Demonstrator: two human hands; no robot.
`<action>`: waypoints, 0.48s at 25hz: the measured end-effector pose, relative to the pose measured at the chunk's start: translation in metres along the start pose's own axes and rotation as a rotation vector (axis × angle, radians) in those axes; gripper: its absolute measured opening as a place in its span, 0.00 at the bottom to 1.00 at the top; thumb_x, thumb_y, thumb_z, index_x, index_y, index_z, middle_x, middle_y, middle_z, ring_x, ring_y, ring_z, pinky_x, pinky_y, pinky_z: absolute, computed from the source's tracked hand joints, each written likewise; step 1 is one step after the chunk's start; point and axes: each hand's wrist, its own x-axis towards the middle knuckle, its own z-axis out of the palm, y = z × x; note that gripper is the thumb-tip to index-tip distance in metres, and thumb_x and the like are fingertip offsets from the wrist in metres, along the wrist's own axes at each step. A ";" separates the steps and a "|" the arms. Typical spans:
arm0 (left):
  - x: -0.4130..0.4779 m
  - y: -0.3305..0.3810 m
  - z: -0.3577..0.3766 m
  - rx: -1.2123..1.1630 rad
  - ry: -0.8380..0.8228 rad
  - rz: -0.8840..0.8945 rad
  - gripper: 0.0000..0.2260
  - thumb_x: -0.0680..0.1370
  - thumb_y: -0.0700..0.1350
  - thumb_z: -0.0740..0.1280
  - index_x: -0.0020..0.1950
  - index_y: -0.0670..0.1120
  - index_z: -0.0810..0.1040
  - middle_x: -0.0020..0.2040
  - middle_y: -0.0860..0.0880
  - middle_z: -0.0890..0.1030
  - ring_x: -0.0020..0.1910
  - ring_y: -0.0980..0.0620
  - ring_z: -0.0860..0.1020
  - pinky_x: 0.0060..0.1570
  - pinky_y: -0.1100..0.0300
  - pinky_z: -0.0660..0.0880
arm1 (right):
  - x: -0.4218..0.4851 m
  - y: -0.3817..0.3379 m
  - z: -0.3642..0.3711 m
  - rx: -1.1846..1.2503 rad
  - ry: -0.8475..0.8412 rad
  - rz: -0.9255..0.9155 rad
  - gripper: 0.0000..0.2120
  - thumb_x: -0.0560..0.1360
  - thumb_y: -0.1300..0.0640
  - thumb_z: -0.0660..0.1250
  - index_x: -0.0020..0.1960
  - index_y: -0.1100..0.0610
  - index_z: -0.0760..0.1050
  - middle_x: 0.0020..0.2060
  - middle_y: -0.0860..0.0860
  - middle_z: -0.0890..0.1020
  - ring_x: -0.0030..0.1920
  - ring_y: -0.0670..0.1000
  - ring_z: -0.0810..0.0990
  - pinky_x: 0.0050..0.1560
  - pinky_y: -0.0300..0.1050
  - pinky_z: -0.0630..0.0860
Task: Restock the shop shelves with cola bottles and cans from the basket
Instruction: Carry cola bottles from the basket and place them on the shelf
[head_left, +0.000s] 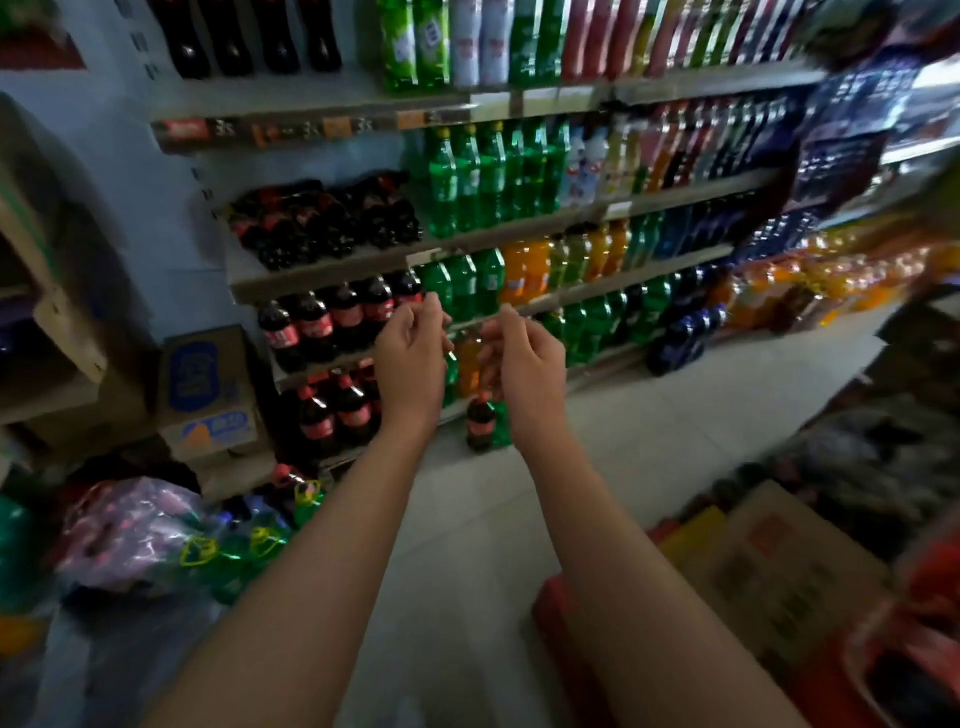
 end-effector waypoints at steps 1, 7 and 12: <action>-0.023 0.007 0.013 -0.021 -0.046 0.000 0.16 0.80 0.52 0.60 0.34 0.47 0.74 0.29 0.49 0.73 0.28 0.53 0.70 0.34 0.55 0.68 | -0.014 -0.005 -0.025 0.000 0.044 -0.003 0.17 0.81 0.52 0.60 0.40 0.61 0.79 0.28 0.53 0.77 0.26 0.47 0.72 0.26 0.39 0.68; -0.150 0.056 0.101 -0.149 -0.338 0.013 0.18 0.81 0.52 0.59 0.36 0.45 0.76 0.30 0.51 0.72 0.28 0.54 0.70 0.31 0.59 0.67 | -0.102 -0.050 -0.157 -0.022 0.336 -0.109 0.20 0.82 0.50 0.59 0.42 0.63 0.78 0.31 0.56 0.77 0.28 0.49 0.73 0.25 0.36 0.67; -0.267 0.097 0.165 -0.205 -0.656 0.051 0.19 0.81 0.54 0.59 0.35 0.46 0.76 0.29 0.50 0.74 0.28 0.56 0.72 0.32 0.58 0.70 | -0.191 -0.083 -0.255 -0.039 0.626 -0.205 0.19 0.81 0.50 0.60 0.39 0.60 0.78 0.29 0.55 0.78 0.25 0.48 0.74 0.25 0.38 0.68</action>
